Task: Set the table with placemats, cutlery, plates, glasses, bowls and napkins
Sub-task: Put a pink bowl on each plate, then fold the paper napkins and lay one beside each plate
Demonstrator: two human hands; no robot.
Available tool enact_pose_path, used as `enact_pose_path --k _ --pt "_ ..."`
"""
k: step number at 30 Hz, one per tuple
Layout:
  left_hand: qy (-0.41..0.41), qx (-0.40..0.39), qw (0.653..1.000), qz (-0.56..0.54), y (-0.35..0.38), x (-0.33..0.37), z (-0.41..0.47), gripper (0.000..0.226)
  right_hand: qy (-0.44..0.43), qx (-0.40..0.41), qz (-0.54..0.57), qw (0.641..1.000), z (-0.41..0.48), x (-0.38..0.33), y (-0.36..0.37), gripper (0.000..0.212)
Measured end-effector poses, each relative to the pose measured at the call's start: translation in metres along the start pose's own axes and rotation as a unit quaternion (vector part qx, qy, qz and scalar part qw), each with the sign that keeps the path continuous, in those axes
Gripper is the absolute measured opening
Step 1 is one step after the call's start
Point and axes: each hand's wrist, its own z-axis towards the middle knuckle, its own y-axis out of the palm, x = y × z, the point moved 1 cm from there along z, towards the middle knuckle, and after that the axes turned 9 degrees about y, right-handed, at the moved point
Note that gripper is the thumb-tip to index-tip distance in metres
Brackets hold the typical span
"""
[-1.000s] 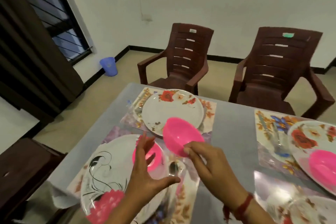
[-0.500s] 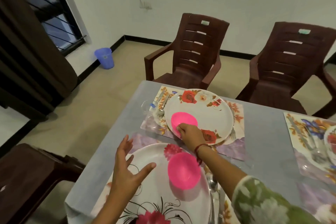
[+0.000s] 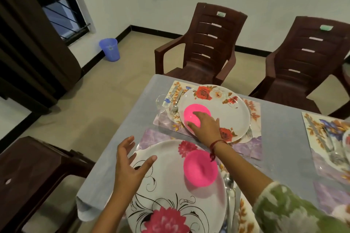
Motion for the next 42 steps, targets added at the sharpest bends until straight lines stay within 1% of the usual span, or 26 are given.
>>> enact_pose_path --k 2,3,5,8,10,12,14,18,20,22,24,27,29,31,33,36,38,42 --pt "0.001 0.027 1.000 -0.005 0.000 0.001 -0.005 0.066 -0.060 0.067 0.102 0.991 -0.039 -0.010 -0.013 0.046" --pt "0.001 0.037 0.999 -0.008 0.000 0.001 -0.010 0.061 -0.099 0.080 0.149 0.981 -0.061 -0.014 -0.019 0.044" --pt "0.001 0.046 0.999 -0.016 0.002 -0.001 -0.020 0.055 -0.163 0.082 0.207 0.961 -0.098 -0.019 -0.028 0.037" --pt "-0.004 0.041 0.999 -0.017 0.003 -0.002 -0.049 0.048 -0.183 0.084 0.256 0.946 -0.139 -0.017 -0.034 0.026" --pt "-0.010 0.035 0.999 -0.004 0.003 -0.004 -0.075 0.046 -0.184 0.067 0.275 0.941 -0.160 -0.011 -0.030 0.024" --pt "-0.018 0.041 0.999 0.008 0.002 0.001 -0.111 0.046 -0.199 0.044 0.282 0.938 -0.186 -0.001 -0.023 0.022" --pt "-0.030 0.070 0.997 0.010 0.000 0.009 -0.152 0.043 -0.219 0.013 0.287 0.932 -0.214 0.013 -0.017 0.020" --pt "-0.057 0.154 0.986 0.033 -0.005 0.026 -0.244 0.027 -0.244 -0.074 0.307 0.917 -0.273 0.047 -0.005 0.024" --pt "-0.075 0.184 0.979 0.047 -0.008 0.034 -0.288 0.016 -0.257 -0.103 0.314 0.908 -0.297 0.065 0.006 0.024" --pt "-0.105 0.203 0.971 0.073 -0.013 0.043 -0.334 0.020 -0.269 -0.135 0.330 0.895 -0.323 0.077 0.015 0.017" --pt "-0.139 0.225 0.959 0.103 -0.026 0.055 -0.377 0.015 -0.283 -0.163 0.338 0.883 -0.351 0.079 0.022 0.010" --pt "-0.145 0.283 0.937 0.144 -0.046 0.066 -0.427 0.013 -0.306 -0.223 0.332 0.864 -0.383 0.073 0.027 0.013" --pt "-0.145 0.330 0.922 0.142 -0.055 0.073 -0.454 0.011 -0.329 -0.255 0.317 0.852 -0.398 0.070 0.031 0.016" --pt "-0.142 0.361 0.911 0.140 -0.063 0.081 -0.476 0.014 -0.346 -0.274 0.298 0.846 -0.406 0.067 0.037 0.019" --pt "-0.153 0.374 0.902 0.150 -0.071 0.084 -0.495 0.014 -0.345 -0.284 0.289 0.847 -0.413 0.065 0.044 0.019" --pt "-0.168 0.366 0.901 0.162 -0.079 0.082 -0.518 0.007 -0.309 -0.305 0.282 0.856 -0.428 0.067 0.059 0.007" --pt "-0.179 0.355 0.901 0.173 -0.085 0.079 -0.529 0.015 -0.298 -0.314 0.268 0.861 -0.442 0.069 0.073 0.006" --pt "-0.199 0.344 0.903 0.165 -0.109 0.064 -0.548 0.016 -0.280 -0.350 0.229 0.864 -0.476 0.067 0.104 0.006"
